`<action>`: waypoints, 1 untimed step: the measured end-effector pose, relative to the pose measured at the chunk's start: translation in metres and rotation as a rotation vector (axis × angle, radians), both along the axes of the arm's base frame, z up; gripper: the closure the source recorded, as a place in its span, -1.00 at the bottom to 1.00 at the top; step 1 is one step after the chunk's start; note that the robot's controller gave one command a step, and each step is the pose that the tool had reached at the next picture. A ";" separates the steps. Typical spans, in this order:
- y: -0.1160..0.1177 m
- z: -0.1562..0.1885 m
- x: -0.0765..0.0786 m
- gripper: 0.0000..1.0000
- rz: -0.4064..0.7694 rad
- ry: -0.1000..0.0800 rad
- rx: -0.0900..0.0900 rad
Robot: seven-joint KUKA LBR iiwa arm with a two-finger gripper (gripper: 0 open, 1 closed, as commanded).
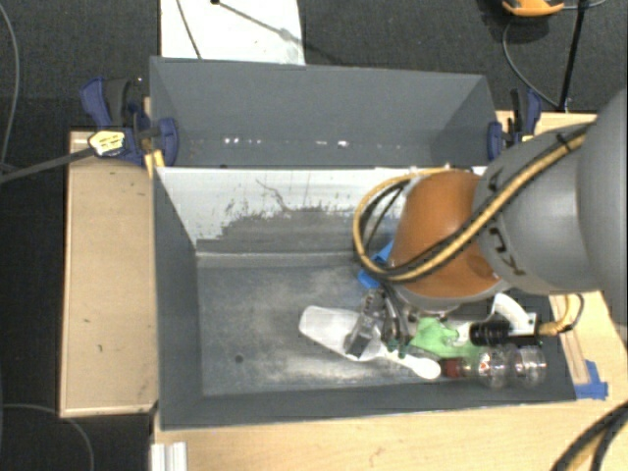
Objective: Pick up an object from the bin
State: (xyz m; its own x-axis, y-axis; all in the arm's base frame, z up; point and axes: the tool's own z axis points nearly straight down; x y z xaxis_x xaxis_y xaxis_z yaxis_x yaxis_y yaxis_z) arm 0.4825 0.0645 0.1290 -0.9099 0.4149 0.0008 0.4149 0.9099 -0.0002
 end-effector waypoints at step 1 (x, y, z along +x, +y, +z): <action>0.000 0.013 0.001 1.00 0.001 -0.003 0.000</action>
Offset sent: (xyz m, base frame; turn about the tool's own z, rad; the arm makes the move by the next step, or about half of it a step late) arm -0.0001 -0.0001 0.0163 0.0000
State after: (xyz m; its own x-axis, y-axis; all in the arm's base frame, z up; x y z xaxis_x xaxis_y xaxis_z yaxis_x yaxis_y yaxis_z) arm 0.4832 0.0646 0.1421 -0.9102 0.4142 -0.0017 0.4142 0.9102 0.0013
